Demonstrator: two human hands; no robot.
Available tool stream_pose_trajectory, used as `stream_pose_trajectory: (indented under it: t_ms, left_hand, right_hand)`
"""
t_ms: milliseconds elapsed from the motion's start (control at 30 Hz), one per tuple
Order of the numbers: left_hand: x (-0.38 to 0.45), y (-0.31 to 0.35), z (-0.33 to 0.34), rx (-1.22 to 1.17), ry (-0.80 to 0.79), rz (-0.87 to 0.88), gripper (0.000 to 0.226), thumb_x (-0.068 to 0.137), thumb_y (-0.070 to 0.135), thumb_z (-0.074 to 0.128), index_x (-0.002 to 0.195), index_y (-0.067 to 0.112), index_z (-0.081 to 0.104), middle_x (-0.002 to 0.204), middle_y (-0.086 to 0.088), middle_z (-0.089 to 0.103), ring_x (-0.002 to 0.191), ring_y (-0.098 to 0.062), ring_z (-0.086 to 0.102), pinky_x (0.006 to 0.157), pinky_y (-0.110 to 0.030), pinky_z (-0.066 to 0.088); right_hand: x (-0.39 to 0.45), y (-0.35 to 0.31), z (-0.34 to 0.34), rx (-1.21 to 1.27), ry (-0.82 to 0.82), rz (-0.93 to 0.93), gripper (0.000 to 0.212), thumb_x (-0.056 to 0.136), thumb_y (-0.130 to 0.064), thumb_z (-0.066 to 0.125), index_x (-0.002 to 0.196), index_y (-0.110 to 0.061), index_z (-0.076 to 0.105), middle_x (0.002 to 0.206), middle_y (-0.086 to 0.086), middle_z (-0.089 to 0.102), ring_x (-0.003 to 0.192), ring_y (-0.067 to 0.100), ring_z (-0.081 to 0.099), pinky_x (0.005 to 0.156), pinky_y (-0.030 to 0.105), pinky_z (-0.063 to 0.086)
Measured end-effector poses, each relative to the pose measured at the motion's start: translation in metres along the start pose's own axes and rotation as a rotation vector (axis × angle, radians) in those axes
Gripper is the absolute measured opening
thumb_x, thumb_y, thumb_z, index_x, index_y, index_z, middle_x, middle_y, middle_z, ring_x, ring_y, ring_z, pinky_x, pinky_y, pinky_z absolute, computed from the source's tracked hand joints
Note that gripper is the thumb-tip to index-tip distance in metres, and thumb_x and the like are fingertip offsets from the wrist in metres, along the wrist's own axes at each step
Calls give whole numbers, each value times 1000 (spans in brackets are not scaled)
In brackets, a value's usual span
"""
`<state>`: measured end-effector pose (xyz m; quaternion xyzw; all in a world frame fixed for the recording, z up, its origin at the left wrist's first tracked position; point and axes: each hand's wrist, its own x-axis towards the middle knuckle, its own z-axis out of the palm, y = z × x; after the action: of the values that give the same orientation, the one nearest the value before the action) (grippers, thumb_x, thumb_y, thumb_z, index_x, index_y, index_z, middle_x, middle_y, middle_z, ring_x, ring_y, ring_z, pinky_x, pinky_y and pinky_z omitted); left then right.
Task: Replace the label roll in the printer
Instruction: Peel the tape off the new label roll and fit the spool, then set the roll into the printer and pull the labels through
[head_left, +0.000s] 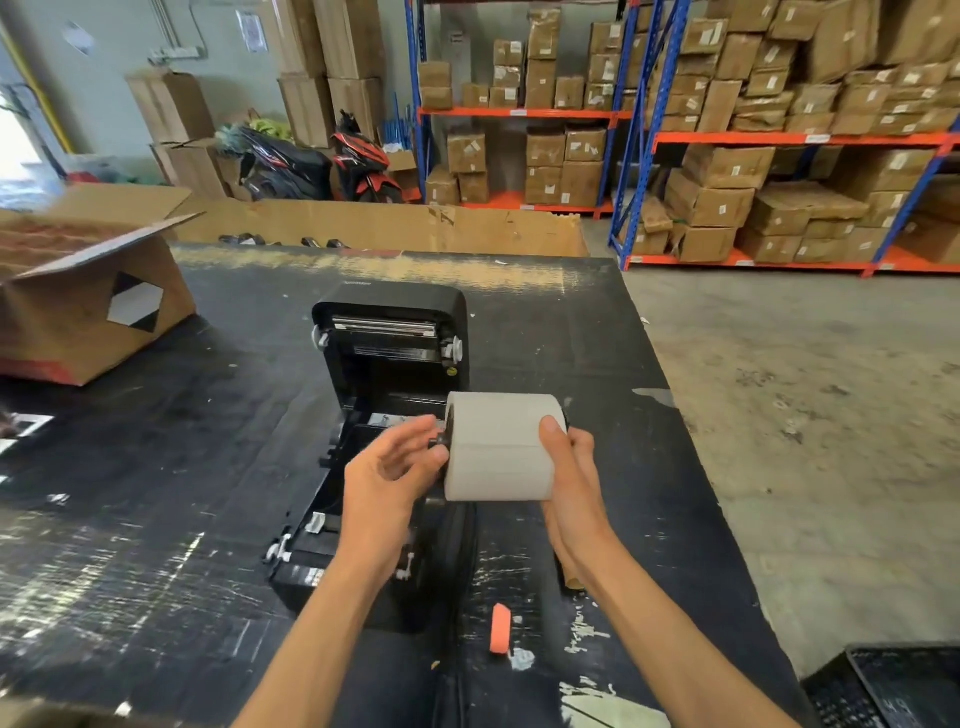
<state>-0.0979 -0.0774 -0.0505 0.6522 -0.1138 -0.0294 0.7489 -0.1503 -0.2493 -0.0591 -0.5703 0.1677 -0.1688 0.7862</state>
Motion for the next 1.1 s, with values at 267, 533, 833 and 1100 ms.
stream_pose_trajectory:
  t_ms: [267,533,833,1100]
  left_hand:
    - [14,14,-66,338,-100,69,31,97,20,58,123,36,66,102,5,75,97,-15,71,93,-39,55]
    - [33,22,-111,430,-30,74,25,96,20,60,117,28,67,91,3,77,79,-10,74,84,-39,60]
    - [56,15,-146,303,-234,-138,39,98,49,45,118,28,72,99,3,77,95,-11,69,98,-45,53]
    - [67,21,-147,312,-404,-180,48,93,39,60,140,31,54,122,11,71,117,-14,64,104,-43,50]
  right_hand:
    - [-4,18,71,16,72,21,37,95,-49,56,113,-20,42,119,13,60,100,19,61,96,50,50]
    - [-11,32,125,-63,99,-2,29,96,-48,54,110,-26,41,116,8,59,102,17,61,93,42,52]
    - [-9,42,156,-219,211,-36,38,97,-49,50,119,-22,35,110,1,56,97,12,59,82,31,51]
    - [-5,41,165,-362,205,-80,40,96,-51,52,118,-28,27,106,-11,47,95,6,56,77,21,50]
